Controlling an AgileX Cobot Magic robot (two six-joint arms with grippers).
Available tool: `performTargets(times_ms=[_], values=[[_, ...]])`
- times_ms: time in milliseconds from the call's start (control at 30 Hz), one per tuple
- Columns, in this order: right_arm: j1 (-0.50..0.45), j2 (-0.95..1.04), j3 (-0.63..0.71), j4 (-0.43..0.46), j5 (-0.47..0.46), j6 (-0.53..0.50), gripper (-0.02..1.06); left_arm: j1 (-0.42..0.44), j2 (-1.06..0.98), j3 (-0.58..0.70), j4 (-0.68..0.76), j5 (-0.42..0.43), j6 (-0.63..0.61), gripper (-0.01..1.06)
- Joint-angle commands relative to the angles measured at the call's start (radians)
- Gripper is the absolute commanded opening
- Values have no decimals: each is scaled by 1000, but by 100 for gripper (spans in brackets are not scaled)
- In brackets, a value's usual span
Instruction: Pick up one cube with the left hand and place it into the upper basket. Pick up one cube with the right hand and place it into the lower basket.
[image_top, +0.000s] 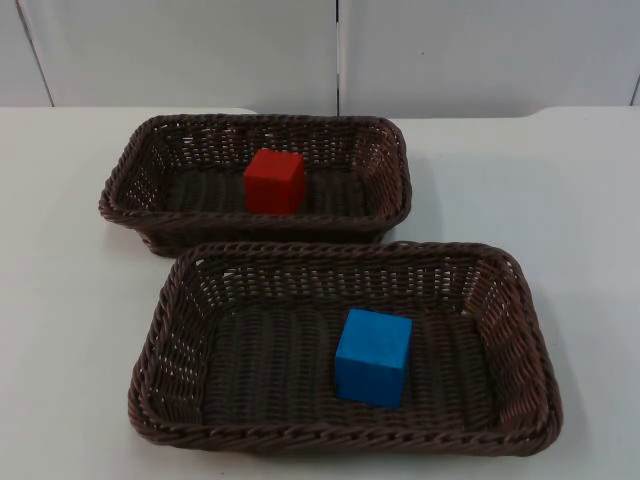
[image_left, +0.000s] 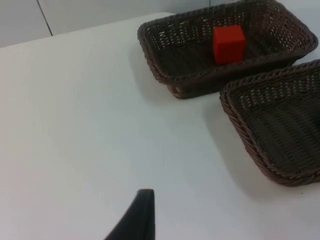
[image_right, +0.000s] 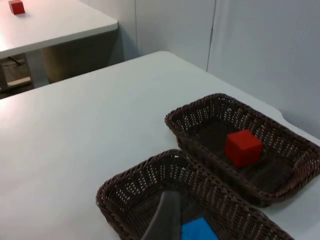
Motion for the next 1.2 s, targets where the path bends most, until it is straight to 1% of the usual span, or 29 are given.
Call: performTargets(times_ms=[0,67,200,233,300,367,700,767,900,933,967,1033,1067,1167], values=[[6,-25,13,-1,25,10,74,-1,-4,6,8,-1,-8,99],[6,-32,15,-1,35,18,74,-1,-4,6,8,-1,-8,99],[6,-68,15,-3,91,20,74,-1,-4,6,5,3,-11,99],[6,-68,15,-3,91,20,74,-1,-4,6,5,3,-11,99],[6,-87,15,-3,113,20,74,-1,-4,6,5,1,-33,99],[6,-103,17,-3,136,20,74,-1,-4,15,-1,-26,-45,99],[6,-206,17,-14,218,37,74,-1,-4,22,2,-19,-45,99],[6,-219,17,-31,233,56,74,-1,-4,22,2,-19,-45,99],[6,-275,17,-130,318,187,74,-1,-4,22,2,-19,-45,99],[6,-275,17,-130,318,187,74,-1,-4,22,2,-19,-45,99],[6,-302,17,-140,355,205,74,-1,-4,22,2,-19,-45,99],[6,-338,17,-140,391,209,74,-1,-4,22,2,-19,-45,99],[6,-338,17,-140,391,209,74,-1,-4,22,2,-19,-45,99],[6,-401,17,-140,450,212,74,-1,-4,22,2,-19,-45,99]])
